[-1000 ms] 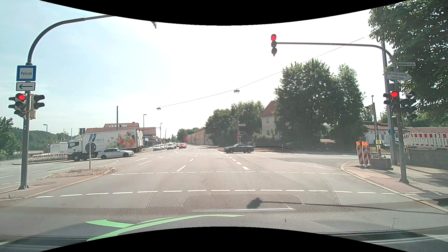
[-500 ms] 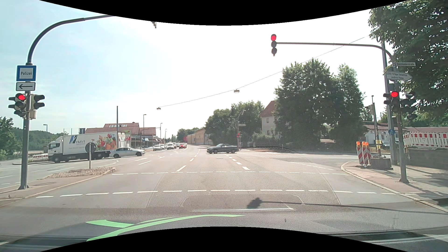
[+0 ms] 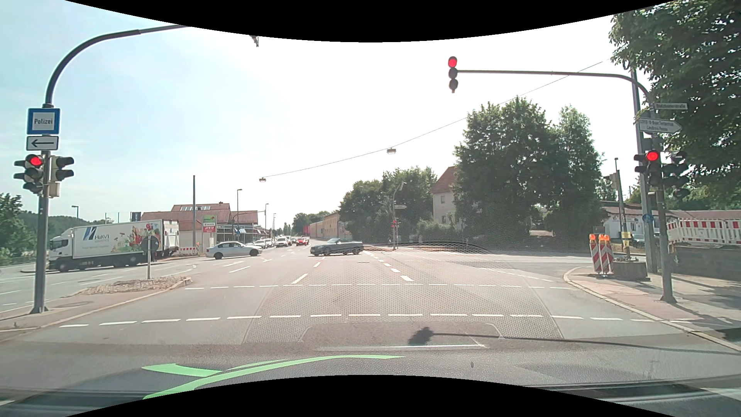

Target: Follow the waypoints while adhering to traffic rules and regulations

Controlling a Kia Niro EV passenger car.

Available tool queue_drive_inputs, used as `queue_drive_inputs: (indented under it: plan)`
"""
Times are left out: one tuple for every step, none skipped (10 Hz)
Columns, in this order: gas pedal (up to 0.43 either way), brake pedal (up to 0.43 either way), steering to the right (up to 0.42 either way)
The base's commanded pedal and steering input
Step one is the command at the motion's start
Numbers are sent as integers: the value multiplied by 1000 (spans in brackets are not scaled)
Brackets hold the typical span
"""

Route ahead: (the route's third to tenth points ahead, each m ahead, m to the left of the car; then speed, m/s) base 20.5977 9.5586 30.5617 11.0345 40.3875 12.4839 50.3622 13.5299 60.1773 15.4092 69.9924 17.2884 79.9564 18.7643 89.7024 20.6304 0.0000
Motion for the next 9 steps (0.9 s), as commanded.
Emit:
queue_drive_inputs:
  plan:
    - [0,341,-11]
    - [0,348,-12]
    - [0,341,-11]
    - [0,341,-12]
    - [0,341,-12]
    - [0,341,-12]
    - [0,341,-11]
    - [0,341,-12]
    - [0,341,-12]
